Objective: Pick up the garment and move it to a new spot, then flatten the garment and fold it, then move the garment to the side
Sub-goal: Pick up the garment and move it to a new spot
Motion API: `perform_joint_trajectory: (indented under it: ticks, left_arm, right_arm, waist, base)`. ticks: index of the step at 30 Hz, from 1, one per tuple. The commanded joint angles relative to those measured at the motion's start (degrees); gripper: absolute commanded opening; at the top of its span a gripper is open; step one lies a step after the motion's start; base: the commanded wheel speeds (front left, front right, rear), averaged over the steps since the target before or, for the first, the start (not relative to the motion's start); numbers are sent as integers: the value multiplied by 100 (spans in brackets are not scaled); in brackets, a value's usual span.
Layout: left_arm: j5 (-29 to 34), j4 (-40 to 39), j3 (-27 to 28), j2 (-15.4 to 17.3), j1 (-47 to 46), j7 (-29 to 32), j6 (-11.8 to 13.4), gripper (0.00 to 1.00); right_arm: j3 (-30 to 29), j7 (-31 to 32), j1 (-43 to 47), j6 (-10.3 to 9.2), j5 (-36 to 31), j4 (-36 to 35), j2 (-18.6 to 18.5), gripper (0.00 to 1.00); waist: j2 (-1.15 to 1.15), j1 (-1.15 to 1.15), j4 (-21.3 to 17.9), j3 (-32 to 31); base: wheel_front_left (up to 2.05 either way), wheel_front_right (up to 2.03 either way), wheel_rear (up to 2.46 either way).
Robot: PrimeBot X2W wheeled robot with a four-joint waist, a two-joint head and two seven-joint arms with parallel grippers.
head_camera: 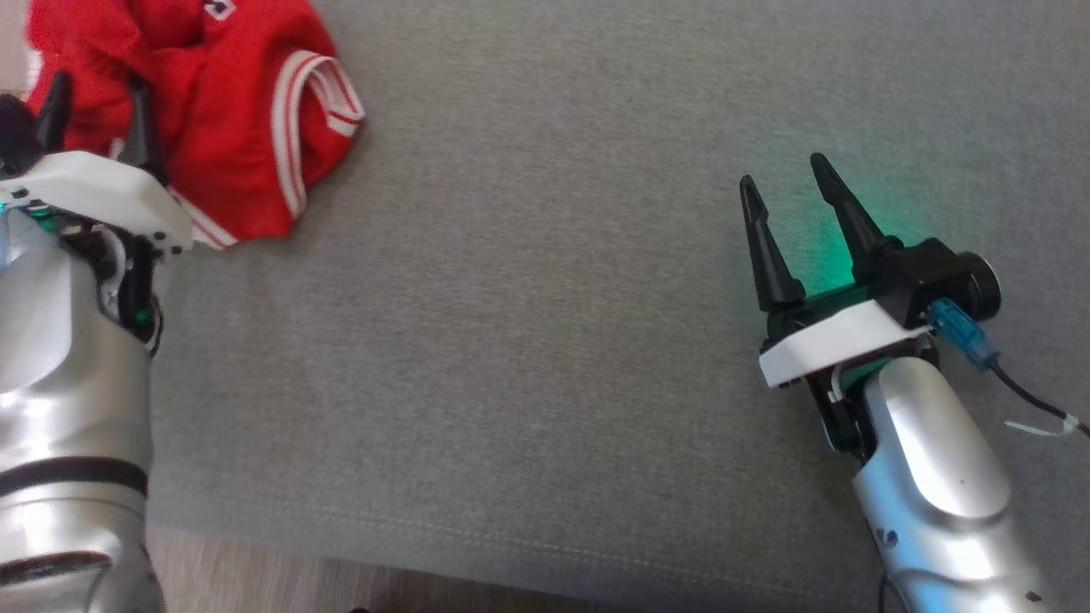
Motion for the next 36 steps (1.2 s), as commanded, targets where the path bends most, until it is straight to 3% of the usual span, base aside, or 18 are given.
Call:
perform_joint_trajectory:
  ticks: [1,6,8,9,15,22,36]
  left_arm:
    - [67,-24,117,376,-154,-70,33,100]
    - [139,648,105,588,-501,-69,283,100]
    - [164,736,96,654,-604,-69,374,11]
    - [169,754,92,678,-639,-69,398,0]
    - [225,502,7,738,-745,-69,429,0]
    - [385,-322,-332,557,-904,-69,323,0]
    - [365,-1410,-1273,-454,-776,-70,49,0]
  right_arm:
    - [155,-62,-150,-5,36,-213,36,100]
    - [184,-62,-206,-5,36,-278,55,100]
    - [157,-62,-211,-5,29,-297,60,100]
    - [145,-62,-210,-5,29,-304,63,100]
    - [107,-62,-180,-5,75,-285,87,100]
    - [104,-62,-63,-5,164,-333,133,100]
    - [216,-62,109,-5,469,-593,170,100]
  waist:
    - [0,-1,-125,110]
    - [0,-1,-279,225]
    - [0,-1,-314,251]
    - [0,-1,-328,255]
    - [0,-1,-412,134]
    - [0,-1,-615,-146]
    - [0,-1,-1609,-447]
  base:
    - [0,0,0]
    - [0,0,0]
    - [0,0,0]
    - [0,0,0]
    - [0,0,0]
    - [0,0,0]
    - [0,0,0]
